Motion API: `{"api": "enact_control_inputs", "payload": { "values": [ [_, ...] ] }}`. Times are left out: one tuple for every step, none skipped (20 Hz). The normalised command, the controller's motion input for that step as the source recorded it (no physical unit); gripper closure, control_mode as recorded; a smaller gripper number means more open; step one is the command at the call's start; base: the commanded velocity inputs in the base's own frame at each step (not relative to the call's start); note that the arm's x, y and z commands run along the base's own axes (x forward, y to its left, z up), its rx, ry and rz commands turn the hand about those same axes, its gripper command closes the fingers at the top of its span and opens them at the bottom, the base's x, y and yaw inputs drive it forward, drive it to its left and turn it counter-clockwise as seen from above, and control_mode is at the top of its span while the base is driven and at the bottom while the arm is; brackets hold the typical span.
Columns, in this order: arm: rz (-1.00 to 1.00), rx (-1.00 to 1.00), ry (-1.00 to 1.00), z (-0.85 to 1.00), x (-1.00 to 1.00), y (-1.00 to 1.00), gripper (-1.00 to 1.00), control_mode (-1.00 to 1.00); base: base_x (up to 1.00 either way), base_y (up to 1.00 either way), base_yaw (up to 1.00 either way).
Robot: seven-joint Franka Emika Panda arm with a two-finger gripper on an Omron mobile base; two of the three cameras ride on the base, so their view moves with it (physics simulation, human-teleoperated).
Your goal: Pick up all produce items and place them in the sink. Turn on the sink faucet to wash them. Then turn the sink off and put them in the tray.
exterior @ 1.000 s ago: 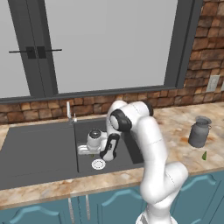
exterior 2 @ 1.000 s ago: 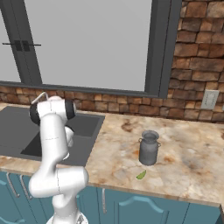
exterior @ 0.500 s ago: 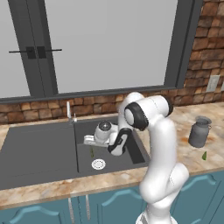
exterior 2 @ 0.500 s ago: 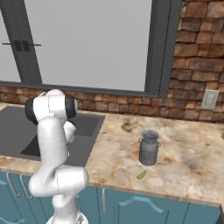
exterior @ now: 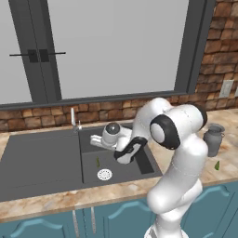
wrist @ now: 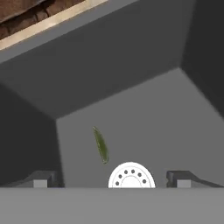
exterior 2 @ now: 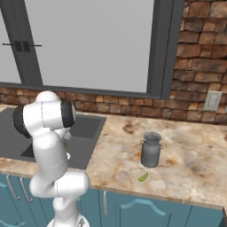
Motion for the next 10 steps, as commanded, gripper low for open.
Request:
{"api": "enact_control_inputs", "payload": {
  "values": [
    [-0.18, -0.03, 0.07, 1.00, 0.00, 0.00, -1.00, -1.00, 0.00, 0.00, 0.00],
    [-0.17, -0.05, 0.10, 1.00, 0.00, 0.00, -1.00, -1.00, 0.00, 0.00, 0.00],
    [-0.17, -0.05, 0.11, 1.00, 0.00, 0.00, -1.00, -1.00, 0.00, 0.00, 0.00],
    [-0.16, -0.05, 0.12, 1.00, 0.00, 0.00, -1.00, -1.00, 0.00, 0.00, 0.00],
    [-0.16, -0.05, 0.13, 1.00, 0.00, 0.00, -1.00, -1.00, 0.00, 0.00, 0.00],
    [-0.15, -0.05, 0.17, 1.00, 0.00, 0.00, -1.00, -1.00, 0.00, 0.00, 0.00],
    [-0.14, -0.04, 0.19, 1.00, 0.00, 0.00, -1.00, -1.00, 0.00, 0.00, 0.00],
    [-0.13, -0.03, 0.20, 1.00, 0.00, 0.00, -1.00, -1.00, 0.00, 0.00, 0.00],
    [-0.12, -0.01, 0.21, 1.00, 0.00, 0.00, -1.00, -1.00, 0.00, 0.00, 0.00],
    [-0.12, 0.00, 0.22, 1.00, 0.01, -0.01, -1.00, -1.00, 0.00, 0.00, 0.00]
  ]
}}
